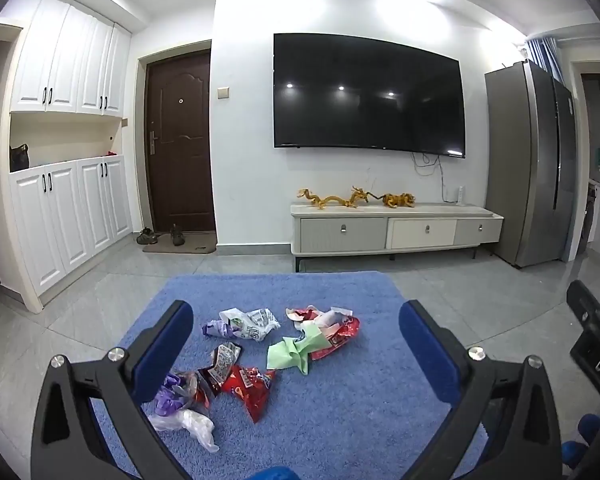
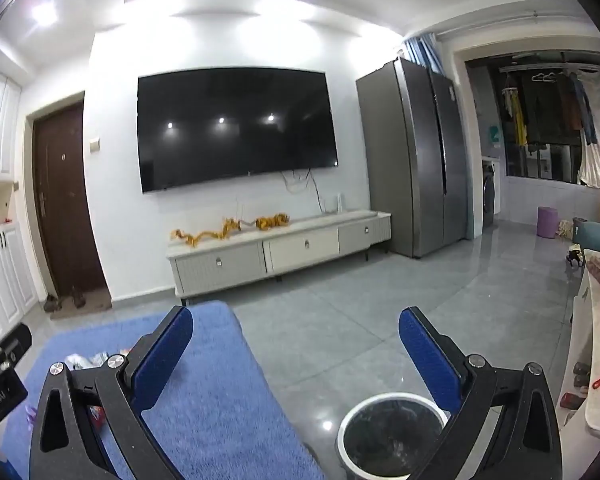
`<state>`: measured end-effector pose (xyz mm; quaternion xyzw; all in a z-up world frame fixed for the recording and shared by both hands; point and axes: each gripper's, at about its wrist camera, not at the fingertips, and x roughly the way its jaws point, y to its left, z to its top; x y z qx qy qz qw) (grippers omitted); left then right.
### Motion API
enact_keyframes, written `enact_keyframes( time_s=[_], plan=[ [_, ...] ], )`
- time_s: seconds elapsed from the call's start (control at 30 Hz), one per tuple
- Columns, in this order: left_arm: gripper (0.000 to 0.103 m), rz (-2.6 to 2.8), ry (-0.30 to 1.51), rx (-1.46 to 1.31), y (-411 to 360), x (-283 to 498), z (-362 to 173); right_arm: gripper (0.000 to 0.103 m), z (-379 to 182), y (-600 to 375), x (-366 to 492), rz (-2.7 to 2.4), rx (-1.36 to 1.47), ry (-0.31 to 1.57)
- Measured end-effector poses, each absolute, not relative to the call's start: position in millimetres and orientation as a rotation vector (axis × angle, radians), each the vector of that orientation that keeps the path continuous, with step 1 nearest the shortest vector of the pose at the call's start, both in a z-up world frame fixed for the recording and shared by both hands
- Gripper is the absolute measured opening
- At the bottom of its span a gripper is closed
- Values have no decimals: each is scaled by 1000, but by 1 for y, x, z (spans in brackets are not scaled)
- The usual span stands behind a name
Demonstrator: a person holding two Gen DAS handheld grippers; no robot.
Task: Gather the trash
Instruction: 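Move both tools down toward the wrappers on the blue rug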
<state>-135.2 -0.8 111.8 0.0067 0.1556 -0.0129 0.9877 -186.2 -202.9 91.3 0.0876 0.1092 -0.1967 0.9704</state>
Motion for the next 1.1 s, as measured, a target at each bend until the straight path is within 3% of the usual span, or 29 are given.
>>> enact_keyframes(
  time_s=[0.8,1.1],
  plan=[
    [103,-155,445,72,-34,-68,57,103,45,-250,-125,-418,215,355],
    [103,-194,505,49,20,-39,32,103,24,-200,-73,-247,102,495]
  ],
)
